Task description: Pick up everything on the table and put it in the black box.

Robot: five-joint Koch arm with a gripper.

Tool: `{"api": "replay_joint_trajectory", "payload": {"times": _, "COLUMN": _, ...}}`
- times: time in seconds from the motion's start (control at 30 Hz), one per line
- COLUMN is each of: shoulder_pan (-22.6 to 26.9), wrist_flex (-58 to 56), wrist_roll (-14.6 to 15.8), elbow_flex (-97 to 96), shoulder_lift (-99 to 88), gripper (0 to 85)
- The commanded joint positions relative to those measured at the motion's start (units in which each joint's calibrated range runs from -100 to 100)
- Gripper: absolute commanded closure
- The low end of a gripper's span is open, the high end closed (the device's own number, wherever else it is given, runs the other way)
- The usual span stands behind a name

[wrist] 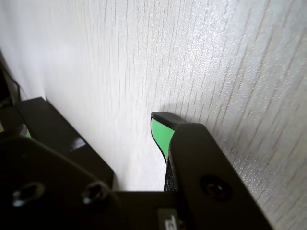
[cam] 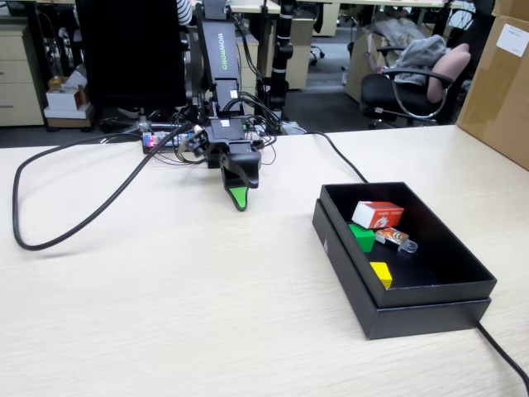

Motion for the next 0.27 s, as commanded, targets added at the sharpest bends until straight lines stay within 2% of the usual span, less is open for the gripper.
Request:
{"api": "replay_joint_trajectory", "payload": {"times": 0.0, "shoulder_pan": 0.0, "wrist_flex": -0.56, "wrist_roll": 0.1, "elbow_flex": -2.07, "shoulder_lift": -2.14, "gripper": 36.8}}
{"api": "replay_joint_trajectory", "payload": {"times": 0.23, "shoulder_pan": 0.0, "wrist_flex": -0.65, "wrist_roll": 0.1, "elbow_flex": -5.79, "shoulder_lift": -9.14, "gripper": 36.8}}
